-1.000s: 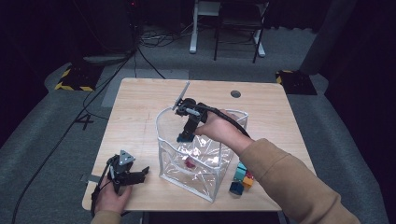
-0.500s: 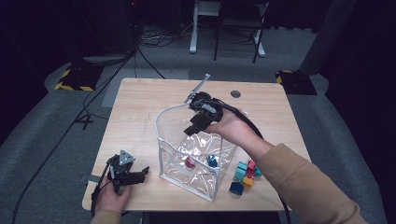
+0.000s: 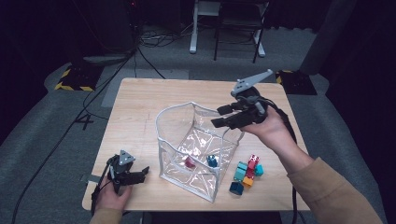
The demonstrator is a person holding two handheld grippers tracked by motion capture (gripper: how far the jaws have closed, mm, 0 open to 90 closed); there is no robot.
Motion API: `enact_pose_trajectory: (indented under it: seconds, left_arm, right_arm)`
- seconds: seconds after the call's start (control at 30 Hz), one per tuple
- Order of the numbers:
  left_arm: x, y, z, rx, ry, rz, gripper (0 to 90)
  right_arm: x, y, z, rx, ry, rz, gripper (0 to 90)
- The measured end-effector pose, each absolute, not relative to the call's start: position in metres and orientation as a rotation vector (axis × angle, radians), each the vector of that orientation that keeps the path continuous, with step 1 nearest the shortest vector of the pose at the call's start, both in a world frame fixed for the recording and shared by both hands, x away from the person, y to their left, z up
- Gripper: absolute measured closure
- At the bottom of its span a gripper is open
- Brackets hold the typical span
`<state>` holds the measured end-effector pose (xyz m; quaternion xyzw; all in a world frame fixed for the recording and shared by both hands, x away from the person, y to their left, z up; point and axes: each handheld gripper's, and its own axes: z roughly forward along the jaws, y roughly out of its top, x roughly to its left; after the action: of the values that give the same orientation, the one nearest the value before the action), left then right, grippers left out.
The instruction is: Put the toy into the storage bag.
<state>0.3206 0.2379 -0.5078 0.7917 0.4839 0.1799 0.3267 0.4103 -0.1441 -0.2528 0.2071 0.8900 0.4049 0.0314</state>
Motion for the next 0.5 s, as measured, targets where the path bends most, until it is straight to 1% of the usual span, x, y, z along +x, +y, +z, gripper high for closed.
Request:
enact_pose_trajectory:
  seconds: [0.13, 0.33, 0.37, 0.5]
  left_arm:
    - [0.321, 0.238, -0.508, 2.075, 1.268, 0.469, 18.4]
    - [0.321, 0.238, -0.508, 2.075, 1.266, 0.473, 18.4]
    - [0.321, 0.238, -0.508, 2.074, 1.269, 0.47, 18.4]
    - [0.321, 0.238, -0.508, 2.074, 1.27, 0.471, 18.4]
  right_arm:
    - [0.399, -0.175, -0.251, 0.668, 2.678, 1.298, 43.1]
    - [0.389, -0.221, -0.254, 0.761, 2.601, 1.33, 43.1]
    - [0.387, -0.234, -0.255, 0.778, 2.573, 1.341, 43.1]
    - [0.383, -0.248, -0.258, 0.798, 2.54, 1.347, 43.0]
